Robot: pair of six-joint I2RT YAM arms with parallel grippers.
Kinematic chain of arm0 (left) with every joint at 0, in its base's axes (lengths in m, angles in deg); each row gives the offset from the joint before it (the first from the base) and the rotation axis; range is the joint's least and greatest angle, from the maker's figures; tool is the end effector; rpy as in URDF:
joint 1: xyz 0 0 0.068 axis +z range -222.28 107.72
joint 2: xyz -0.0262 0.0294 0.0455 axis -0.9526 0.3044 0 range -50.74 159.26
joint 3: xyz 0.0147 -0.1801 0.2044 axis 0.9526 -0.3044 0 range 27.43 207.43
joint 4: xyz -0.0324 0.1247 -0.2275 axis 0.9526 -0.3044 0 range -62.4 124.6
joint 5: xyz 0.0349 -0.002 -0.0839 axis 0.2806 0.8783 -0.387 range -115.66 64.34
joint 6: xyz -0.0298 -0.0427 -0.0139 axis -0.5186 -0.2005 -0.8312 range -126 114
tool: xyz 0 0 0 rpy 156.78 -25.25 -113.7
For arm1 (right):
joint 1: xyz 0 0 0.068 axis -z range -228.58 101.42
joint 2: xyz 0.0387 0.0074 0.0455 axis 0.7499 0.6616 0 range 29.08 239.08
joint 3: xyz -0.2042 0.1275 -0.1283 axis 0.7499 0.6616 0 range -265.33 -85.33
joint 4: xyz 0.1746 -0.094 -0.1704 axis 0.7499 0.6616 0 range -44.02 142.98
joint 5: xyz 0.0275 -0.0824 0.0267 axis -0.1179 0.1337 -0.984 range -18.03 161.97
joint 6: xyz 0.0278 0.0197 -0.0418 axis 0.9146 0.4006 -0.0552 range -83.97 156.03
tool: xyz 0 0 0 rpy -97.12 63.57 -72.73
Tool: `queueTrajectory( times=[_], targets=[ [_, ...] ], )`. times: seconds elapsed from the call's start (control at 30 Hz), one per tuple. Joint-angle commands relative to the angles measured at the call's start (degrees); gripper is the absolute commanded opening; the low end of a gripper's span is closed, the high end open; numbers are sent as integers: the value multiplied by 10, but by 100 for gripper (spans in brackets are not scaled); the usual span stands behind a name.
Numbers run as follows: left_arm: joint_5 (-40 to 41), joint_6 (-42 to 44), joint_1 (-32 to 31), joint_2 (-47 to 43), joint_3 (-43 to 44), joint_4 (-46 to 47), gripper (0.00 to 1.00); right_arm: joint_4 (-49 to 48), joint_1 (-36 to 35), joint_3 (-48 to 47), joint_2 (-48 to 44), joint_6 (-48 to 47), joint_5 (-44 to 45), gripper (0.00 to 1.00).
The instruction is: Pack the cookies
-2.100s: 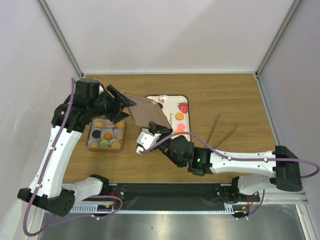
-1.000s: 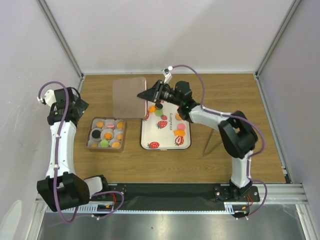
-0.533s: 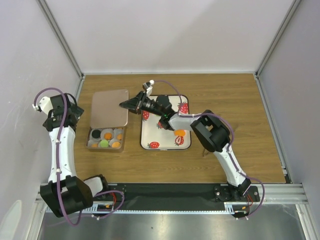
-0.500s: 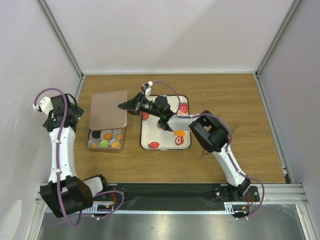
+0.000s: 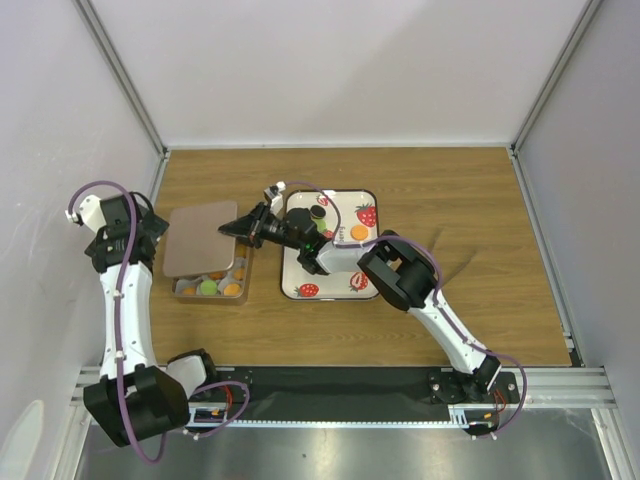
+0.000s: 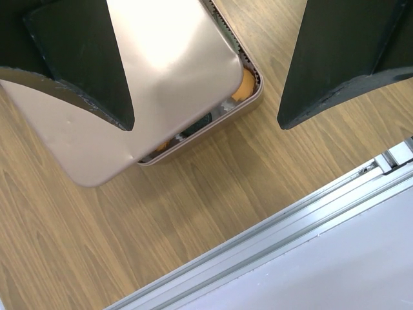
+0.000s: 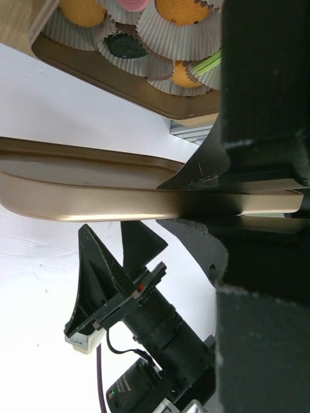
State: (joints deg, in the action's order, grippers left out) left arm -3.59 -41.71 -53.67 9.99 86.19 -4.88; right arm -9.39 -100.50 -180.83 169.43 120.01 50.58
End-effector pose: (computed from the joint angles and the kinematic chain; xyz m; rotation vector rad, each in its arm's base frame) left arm 0.2024 0.0823 0.3245 -1.1964 1.9009 0.2813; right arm 0.3257 0.4367 0.1713 0.1032 1.8237 2.1120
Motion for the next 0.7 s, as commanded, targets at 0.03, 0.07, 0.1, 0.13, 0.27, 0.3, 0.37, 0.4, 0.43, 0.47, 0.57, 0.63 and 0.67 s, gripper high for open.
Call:
queueTrajectory(
  times=[0.03,0.07,0.1,0.13,0.27,0.3,0.37,0.4,0.43,0.47,0.57,0.63,0.67],
  targets=[
    [-4,11,4,6,7,16,100,5,-9,-40,9,3,35,0],
    [-4,11,4,7,7,15,100,14,-12,-49,11,2,36,0],
    [-6,10,4,9,7,18,100,18,-13,-55,14,1,36,0],
    [-11,10,5,11,7,20,100,21,-14,-61,22,2,36,0],
    [-18,11,4,13,8,22,100,37,-19,-84,37,-2,41,0],
    [-18,12,4,14,10,22,100,40,-19,-87,40,-1,42,0],
    [-19,13,4,18,13,21,100,44,-20,-91,45,-3,41,0],
    [-18,13,4,18,14,21,100,47,-20,-91,46,-6,42,0],
    [-18,14,4,20,15,22,100,48,-21,-92,46,-8,42,0],
    [-19,13,4,20,16,21,100,55,-22,-93,47,-12,42,0],
    [-21,14,4,24,16,20,100,62,-24,-91,47,-14,42,0],
    [-20,16,4,24,17,21,100,67,-27,-86,45,-15,43,0],
    [-20,17,4,26,16,21,100,72,-27,-83,42,-17,45,0]
  ],
)
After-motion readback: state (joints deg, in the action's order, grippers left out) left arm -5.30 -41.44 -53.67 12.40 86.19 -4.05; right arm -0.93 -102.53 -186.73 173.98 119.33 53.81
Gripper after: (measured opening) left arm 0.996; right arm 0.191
